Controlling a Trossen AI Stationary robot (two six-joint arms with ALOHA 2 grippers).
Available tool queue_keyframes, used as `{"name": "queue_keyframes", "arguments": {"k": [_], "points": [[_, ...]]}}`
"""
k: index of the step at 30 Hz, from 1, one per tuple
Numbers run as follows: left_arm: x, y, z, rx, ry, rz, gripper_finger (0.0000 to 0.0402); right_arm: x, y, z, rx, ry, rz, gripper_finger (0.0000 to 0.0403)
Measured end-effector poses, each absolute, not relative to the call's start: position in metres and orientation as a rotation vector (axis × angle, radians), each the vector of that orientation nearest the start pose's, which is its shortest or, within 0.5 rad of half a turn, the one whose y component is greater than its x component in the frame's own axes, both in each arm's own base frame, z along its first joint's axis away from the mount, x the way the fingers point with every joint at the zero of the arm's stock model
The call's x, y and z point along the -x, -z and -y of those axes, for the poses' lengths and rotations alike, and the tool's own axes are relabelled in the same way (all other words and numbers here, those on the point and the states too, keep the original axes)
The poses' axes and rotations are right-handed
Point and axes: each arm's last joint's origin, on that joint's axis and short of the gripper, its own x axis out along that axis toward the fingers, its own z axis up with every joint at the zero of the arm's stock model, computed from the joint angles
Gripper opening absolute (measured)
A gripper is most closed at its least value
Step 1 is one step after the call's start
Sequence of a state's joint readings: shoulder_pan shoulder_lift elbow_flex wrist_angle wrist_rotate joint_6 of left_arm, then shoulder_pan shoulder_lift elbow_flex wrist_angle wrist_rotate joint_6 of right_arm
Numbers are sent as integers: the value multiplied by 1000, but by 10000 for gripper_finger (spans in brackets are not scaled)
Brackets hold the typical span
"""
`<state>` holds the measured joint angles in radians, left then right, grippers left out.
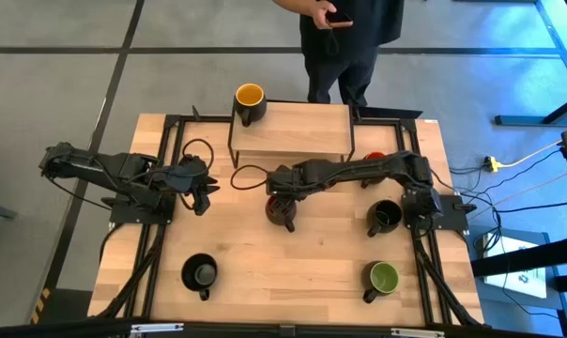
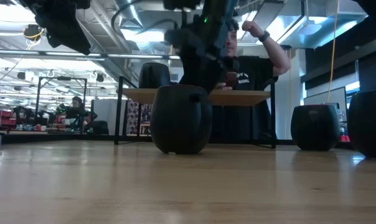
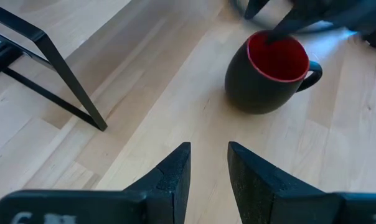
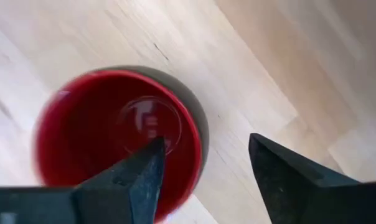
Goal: Place coffee mugs
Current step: Put the red mug on the shelf
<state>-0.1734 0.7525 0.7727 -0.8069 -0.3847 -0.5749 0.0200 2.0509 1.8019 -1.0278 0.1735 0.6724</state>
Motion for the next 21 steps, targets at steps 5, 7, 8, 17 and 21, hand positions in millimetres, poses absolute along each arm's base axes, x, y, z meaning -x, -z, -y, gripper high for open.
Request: {"name": "queue_keyframes", "arguments": {"k": [5,7,8,17,21], "points": [[-138,-282,13,328,-408,-672,101,-407,-275,-18,-396,513,-1109,229],[-138,-282,13,327,-408,-672,101,-401,-286,-29,-336,495,-1080,229],[-138,-282,13,327,-408,-672,101,-398,-290,-34,-313,493,-1067,229],[-138,-282,13,319,-405,-675,101,-379,-303,-97,-141,499,-946,229],[-137,-282,13,319,-404,-678,101,-369,-288,-118,-165,513,-964,229]]}}
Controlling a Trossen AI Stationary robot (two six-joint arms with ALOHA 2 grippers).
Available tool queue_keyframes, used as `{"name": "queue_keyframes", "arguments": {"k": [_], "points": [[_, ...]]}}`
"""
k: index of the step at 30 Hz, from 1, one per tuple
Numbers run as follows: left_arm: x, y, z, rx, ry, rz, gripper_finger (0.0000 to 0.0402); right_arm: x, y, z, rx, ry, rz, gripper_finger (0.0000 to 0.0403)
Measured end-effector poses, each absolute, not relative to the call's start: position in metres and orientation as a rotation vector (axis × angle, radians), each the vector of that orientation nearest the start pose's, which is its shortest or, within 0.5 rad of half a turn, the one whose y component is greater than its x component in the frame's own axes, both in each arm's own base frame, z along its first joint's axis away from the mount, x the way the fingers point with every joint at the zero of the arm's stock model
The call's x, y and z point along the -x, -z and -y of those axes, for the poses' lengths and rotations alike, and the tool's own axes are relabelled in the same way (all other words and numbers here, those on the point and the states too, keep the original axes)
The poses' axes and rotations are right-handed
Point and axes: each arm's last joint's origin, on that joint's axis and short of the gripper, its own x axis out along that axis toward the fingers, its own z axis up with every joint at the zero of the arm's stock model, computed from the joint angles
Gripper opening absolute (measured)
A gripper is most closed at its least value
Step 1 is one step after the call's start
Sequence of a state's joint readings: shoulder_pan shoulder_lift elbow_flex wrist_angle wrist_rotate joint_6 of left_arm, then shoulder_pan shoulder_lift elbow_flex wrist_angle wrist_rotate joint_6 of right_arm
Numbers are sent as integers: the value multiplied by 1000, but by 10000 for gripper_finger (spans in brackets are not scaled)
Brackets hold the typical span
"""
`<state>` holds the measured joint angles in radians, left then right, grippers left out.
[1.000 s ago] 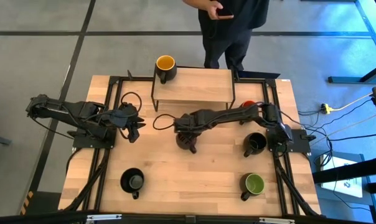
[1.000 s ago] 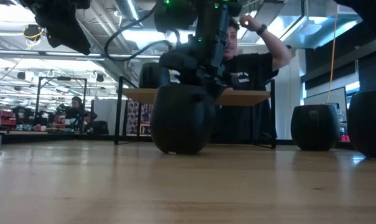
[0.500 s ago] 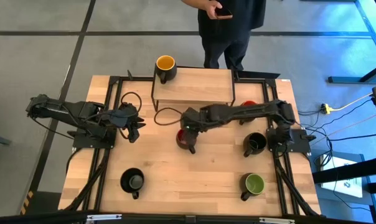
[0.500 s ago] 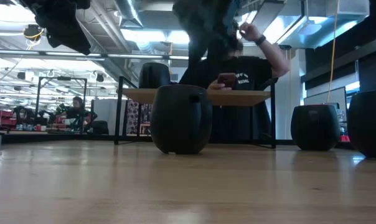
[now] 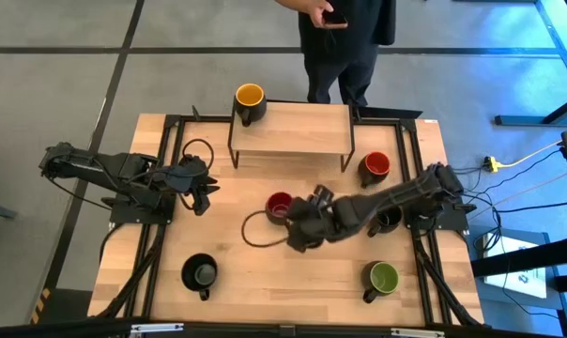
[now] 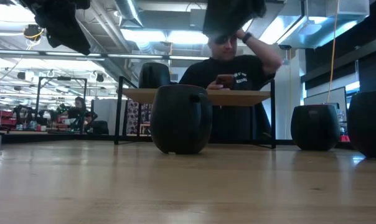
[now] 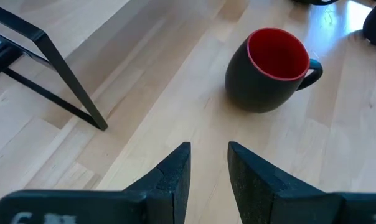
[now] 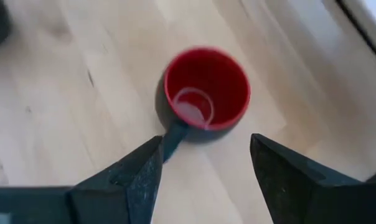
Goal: Place coffee mugs
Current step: Put the red mug on the shelf
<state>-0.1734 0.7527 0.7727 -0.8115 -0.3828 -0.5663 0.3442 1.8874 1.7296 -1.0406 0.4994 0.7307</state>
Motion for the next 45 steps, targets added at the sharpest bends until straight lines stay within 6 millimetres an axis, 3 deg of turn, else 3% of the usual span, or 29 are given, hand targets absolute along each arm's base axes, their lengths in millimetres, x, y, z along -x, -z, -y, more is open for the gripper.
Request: {"name": "queue_keyframes", "arguments": {"k": [6,9,14,18,21,30,39,45], "points": [[-137,-281,13,319,-404,-679,101,-346,-261,-129,-234,568,-969,229],[-137,-281,13,318,-404,-681,101,-329,-252,-125,-307,555,-914,229],[-137,-281,13,317,-405,-686,101,-303,-236,-124,-396,516,-641,229],[-137,-281,13,324,-399,-691,101,-296,-209,-131,-389,447,-539,229],[-137,-281,13,326,-395,-694,101,-299,-193,-135,-457,423,-510,229],[-137,-281,13,327,-395,-692,101,-316,-164,-143,-385,452,-476,229],[-137,-281,13,347,-404,-689,101,-342,-146,-153,-329,548,-442,229],[-137,-281,13,353,-406,-687,101,-348,-136,-151,-336,619,-419,225]]}}
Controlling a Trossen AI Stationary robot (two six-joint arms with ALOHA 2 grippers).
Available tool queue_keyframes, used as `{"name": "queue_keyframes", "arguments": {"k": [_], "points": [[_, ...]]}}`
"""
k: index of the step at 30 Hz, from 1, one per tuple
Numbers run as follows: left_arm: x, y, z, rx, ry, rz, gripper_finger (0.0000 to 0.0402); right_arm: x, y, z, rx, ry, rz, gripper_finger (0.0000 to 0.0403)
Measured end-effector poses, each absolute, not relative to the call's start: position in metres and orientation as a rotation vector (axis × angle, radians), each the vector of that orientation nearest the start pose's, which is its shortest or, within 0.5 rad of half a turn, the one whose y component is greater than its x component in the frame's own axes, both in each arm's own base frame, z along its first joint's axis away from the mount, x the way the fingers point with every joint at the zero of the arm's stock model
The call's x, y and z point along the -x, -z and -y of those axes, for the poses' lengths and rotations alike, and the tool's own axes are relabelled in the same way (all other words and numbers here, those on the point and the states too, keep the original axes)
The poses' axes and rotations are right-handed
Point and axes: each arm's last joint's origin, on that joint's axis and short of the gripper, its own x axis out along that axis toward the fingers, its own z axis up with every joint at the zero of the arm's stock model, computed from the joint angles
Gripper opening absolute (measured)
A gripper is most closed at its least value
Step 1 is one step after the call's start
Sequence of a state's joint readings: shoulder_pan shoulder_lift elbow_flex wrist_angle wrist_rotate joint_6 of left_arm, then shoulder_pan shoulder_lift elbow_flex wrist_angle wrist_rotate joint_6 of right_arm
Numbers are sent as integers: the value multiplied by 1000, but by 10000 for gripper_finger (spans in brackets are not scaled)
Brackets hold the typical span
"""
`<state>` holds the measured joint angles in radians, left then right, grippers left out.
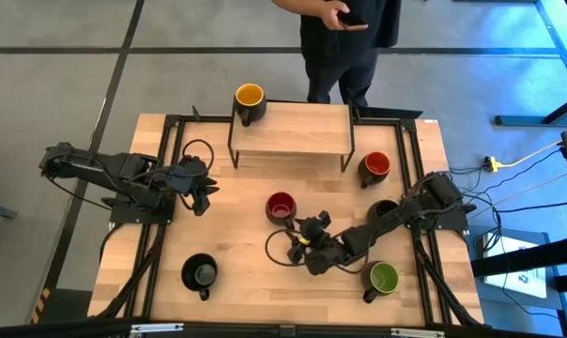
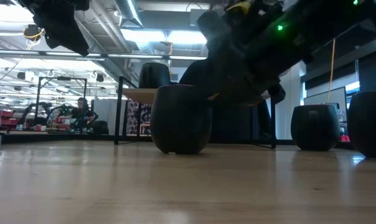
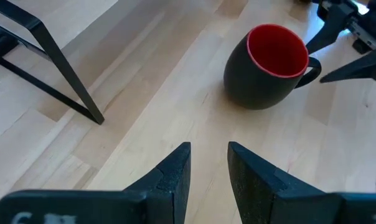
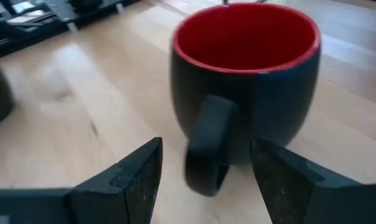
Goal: Place coffee mugs
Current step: Put the red mug on the shelf
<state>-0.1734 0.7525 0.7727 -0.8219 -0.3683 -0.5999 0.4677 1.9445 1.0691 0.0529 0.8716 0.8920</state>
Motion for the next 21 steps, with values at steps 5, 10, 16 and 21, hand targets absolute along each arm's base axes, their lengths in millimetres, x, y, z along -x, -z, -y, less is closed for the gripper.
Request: {"name": "queue_keyframes", "arguments": {"k": [5,10,16,21], "points": [[-137,-281,13,353,-406,-688,101,-349,-126,-149,-388,643,-420,178],[-137,-281,13,353,-406,-687,101,-350,-124,-147,-382,651,-427,111],[-137,-281,13,353,-406,-687,101,-353,-125,-141,-360,649,-440,46],[-137,-281,13,352,-408,-687,101,-354,-124,-140,-344,633,-460,46]]}}
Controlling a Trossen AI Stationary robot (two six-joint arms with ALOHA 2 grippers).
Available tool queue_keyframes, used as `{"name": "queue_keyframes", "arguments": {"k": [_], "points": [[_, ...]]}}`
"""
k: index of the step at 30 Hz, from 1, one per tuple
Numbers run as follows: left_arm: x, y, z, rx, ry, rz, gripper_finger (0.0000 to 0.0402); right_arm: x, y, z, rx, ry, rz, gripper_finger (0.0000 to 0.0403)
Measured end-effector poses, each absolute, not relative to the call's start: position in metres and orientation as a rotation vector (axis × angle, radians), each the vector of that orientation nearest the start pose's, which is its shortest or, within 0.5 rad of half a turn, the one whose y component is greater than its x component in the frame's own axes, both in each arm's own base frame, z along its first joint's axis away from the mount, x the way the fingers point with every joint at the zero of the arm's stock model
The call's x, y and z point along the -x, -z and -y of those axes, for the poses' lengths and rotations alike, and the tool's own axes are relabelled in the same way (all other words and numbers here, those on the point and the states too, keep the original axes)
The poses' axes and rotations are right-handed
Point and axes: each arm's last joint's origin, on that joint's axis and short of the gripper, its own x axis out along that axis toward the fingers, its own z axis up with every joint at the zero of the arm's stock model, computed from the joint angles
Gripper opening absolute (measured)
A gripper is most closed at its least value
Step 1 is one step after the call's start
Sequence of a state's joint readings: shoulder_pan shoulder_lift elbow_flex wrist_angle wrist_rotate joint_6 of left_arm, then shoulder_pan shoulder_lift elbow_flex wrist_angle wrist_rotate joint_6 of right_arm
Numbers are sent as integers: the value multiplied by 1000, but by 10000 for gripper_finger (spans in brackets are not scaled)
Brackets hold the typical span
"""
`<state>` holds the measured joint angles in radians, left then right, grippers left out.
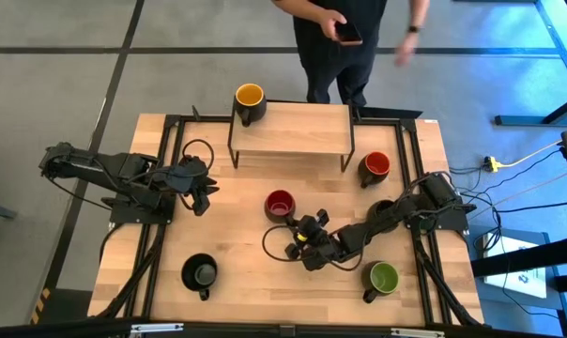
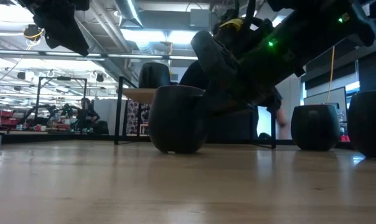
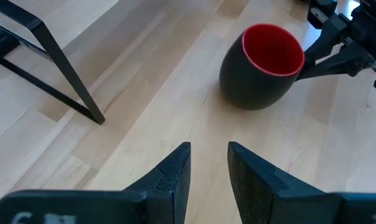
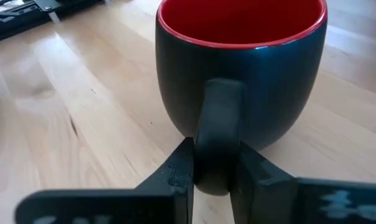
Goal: Place coffee mugs
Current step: Put the red mug on the shelf
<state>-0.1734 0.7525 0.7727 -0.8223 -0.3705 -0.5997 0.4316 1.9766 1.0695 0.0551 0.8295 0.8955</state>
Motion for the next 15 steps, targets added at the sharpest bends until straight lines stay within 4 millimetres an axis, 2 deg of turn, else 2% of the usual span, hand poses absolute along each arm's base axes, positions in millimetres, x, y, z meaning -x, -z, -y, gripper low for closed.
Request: {"name": "queue_keyframes", "arguments": {"k": [6,15], "points": [[-137,-280,15,364,-356,-709,101,-360,-132,-142,-342,612,-483,46],[-116,-312,14,324,-217,-748,101,-395,-188,-135,-356,668,-482,46]]}}
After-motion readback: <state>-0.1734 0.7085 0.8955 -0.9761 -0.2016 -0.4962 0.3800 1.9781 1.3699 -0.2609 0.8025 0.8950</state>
